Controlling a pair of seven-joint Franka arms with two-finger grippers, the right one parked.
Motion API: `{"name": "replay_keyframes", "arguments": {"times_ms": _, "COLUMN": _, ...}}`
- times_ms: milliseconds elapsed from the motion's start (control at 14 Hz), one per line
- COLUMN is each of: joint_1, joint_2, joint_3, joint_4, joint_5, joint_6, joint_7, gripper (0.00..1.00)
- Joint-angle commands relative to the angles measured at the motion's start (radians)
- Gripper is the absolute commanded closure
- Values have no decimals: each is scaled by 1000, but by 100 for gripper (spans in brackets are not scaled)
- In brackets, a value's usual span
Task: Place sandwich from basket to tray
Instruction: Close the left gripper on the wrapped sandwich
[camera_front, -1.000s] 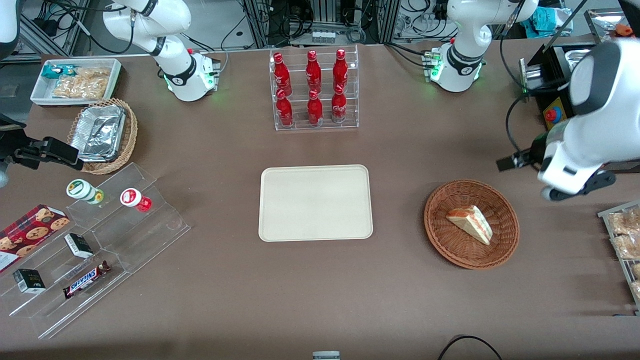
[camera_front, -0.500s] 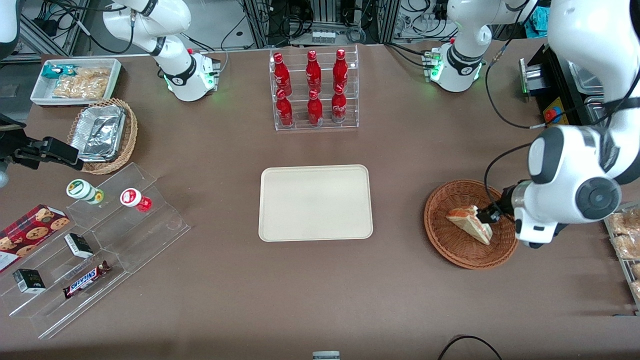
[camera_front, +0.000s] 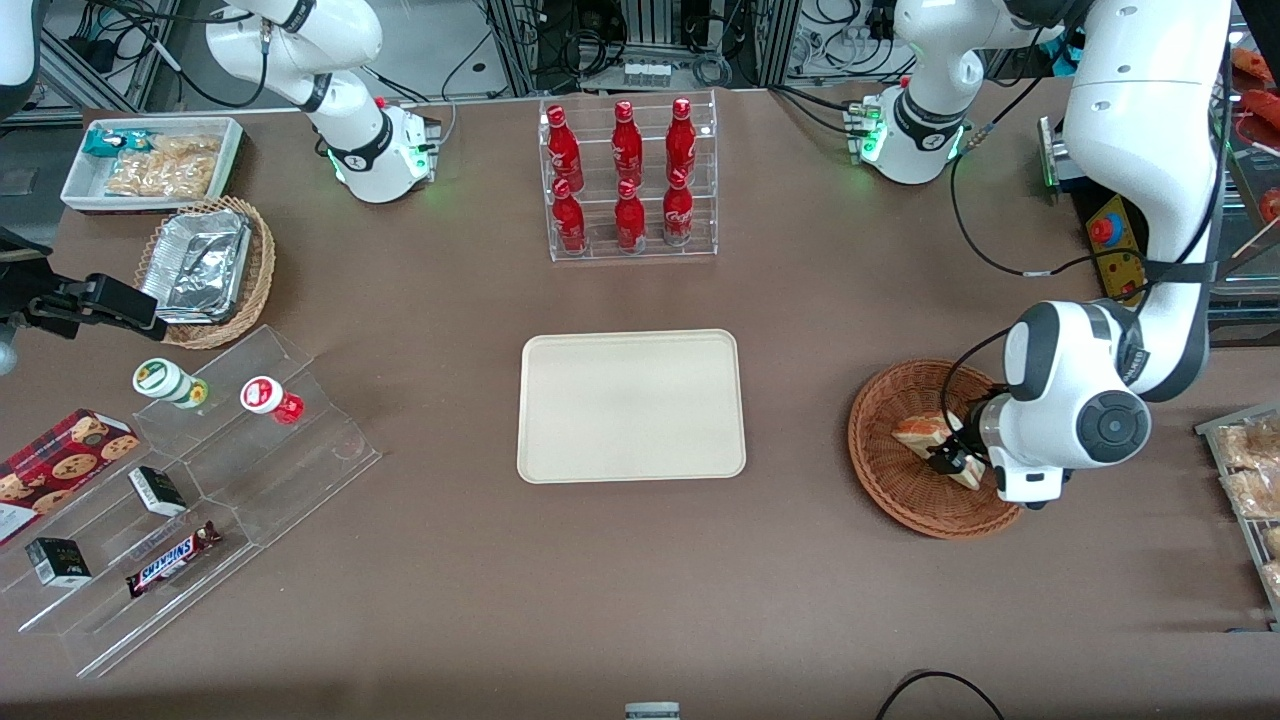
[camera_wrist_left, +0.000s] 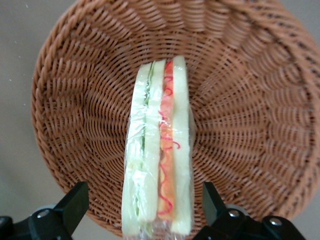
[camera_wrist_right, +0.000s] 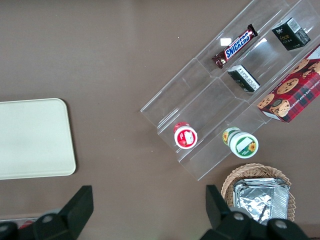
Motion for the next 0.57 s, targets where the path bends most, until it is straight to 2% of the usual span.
{"name": "replay_keyframes", "arguments": {"times_ms": 0, "joint_1": 7, "joint_2": -16, "joint_3": -2, "joint_4": -67, "joint_5": -2, "joint_6": 61, "joint_7": -22, "gripper": 0}}
{"name": "replay_keyframes", "arguments": {"times_ms": 71, "joint_1": 7, "joint_2": -16, "joint_3": 1, "joint_4": -83, "joint_5": 0, "joint_6": 87, "joint_7": -22, "gripper": 3}}
{"name": "replay_keyframes", "arguments": {"times_ms": 143, "joint_1": 7, "joint_2": -16, "joint_3": 3, "joint_4": -92, "joint_5": 0, "joint_6": 101, "joint_7": -22, "gripper": 21}}
{"name": "replay_keyframes", "arguments": {"times_ms": 214, "joint_1": 7, "joint_2": -16, "joint_3": 3, "joint_4": -92, "joint_5": 0, "joint_6": 101, "joint_7": -22, "gripper": 52}}
{"name": "replay_keyframes", "arguments": {"times_ms": 286, "joint_1": 7, "joint_2": -18, "joint_3": 3, "joint_4": -90, "joint_5": -2, "joint_6": 101, "joint_7": -24, "gripper": 68}}
{"name": "replay_keyframes", "arguments": {"times_ms": 500, "joint_1": 4, "joint_2": -41, "joint_3": 1, "joint_4": -49, "joint_5": -6, "joint_6": 67, "joint_7": -36, "gripper": 81}}
